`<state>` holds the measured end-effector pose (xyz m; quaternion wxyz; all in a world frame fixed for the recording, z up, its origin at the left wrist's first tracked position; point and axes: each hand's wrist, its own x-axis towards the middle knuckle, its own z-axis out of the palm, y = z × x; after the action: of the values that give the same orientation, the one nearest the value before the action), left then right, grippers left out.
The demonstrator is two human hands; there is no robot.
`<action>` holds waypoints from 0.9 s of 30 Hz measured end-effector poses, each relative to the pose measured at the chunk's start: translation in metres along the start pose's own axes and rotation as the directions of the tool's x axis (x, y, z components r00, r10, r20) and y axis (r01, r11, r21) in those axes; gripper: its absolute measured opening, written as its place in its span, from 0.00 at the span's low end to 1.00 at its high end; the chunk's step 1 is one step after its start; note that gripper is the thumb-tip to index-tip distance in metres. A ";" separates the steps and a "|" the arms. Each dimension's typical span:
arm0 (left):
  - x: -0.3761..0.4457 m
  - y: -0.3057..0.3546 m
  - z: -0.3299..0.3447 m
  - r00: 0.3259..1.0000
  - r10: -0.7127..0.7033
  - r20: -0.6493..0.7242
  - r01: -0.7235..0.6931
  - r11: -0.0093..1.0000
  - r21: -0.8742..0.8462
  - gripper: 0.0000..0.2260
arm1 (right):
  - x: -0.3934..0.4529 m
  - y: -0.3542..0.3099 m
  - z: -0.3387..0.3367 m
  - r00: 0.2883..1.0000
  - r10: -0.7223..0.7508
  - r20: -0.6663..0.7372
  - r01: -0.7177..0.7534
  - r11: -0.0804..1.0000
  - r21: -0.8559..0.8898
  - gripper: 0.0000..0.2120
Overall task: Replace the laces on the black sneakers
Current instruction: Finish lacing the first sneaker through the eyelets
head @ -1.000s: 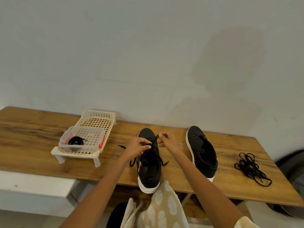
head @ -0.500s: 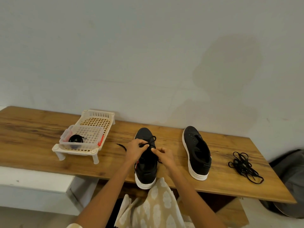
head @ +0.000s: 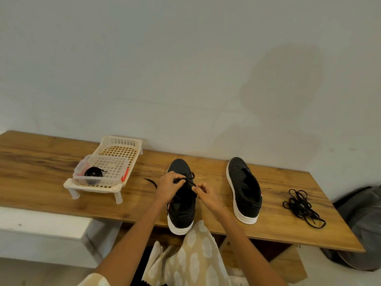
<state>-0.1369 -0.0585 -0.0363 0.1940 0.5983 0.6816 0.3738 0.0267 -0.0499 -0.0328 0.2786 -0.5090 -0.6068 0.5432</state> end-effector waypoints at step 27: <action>0.019 0.009 -0.011 0.968 -0.155 0.199 0.158 0.987 0.004 0.04 | 0.001 -0.017 -0.011 0.989 -0.112 0.097 0.122 0.987 -0.106 0.12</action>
<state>-0.1433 -0.0431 -0.0189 0.2935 0.5758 0.7017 0.2997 0.0308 -0.0435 -0.0143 0.2532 -0.4619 -0.6773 0.5136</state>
